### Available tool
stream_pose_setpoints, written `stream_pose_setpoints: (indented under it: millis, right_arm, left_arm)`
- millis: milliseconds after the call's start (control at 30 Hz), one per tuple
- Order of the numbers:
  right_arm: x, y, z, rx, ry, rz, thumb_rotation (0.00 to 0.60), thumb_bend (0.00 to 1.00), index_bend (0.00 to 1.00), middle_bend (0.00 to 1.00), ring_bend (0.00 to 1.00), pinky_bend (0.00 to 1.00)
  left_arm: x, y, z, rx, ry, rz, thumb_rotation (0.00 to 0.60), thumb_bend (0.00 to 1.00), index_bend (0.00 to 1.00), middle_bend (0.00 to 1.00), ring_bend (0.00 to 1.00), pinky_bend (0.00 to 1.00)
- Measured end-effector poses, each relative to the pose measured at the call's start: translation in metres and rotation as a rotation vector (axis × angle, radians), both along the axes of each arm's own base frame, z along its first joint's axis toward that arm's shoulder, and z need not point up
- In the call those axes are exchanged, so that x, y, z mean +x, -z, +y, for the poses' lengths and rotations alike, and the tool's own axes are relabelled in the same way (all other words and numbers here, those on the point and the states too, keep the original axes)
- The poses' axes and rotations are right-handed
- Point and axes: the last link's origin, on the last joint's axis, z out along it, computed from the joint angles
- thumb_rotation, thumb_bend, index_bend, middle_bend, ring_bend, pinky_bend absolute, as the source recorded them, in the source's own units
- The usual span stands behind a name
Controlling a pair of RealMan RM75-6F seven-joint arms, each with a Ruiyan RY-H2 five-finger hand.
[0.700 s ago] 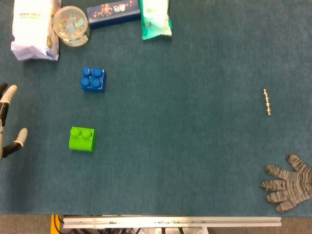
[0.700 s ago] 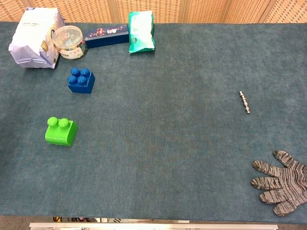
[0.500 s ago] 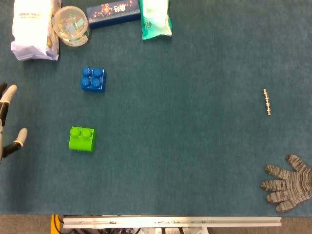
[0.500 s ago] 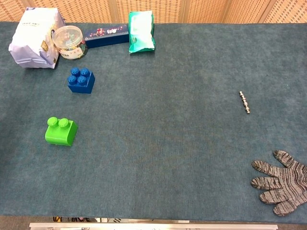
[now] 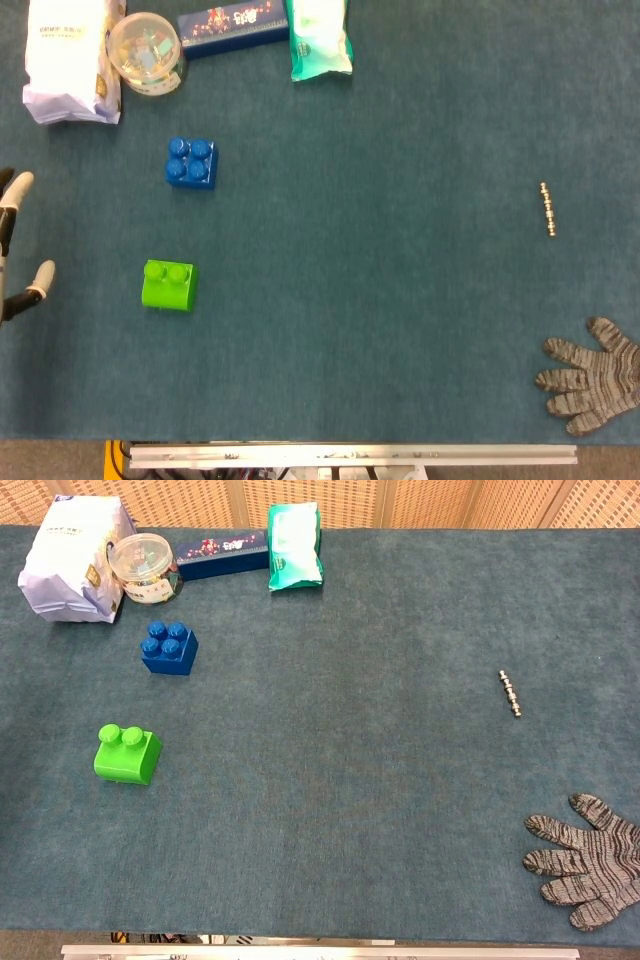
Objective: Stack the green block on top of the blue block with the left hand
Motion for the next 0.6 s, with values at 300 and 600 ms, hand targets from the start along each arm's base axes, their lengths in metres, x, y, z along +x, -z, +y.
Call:
stream_pose_setpoints:
  millis: [300,600]
  right_arm:
    - [0.003,-0.005,-0.003,-0.016,-0.01,0.007,0.6,0.22,0.38,0.37,0.27,0.39]
    - [0.006,-0.006,-0.007,-0.011,-0.017,0.028,0.6,0.21,0.38,0.37,0.27,0.39]
  left_arm:
    - [0.002,0.0,0.014,-0.045,0.012,-0.022,0.6,0.28,0.17,0.12,0.11,0.1]
    - [0.013,0.001,0.045,-0.131,0.048,-0.089,0.6,0.28,0.2,0.15,0.12,0.1]
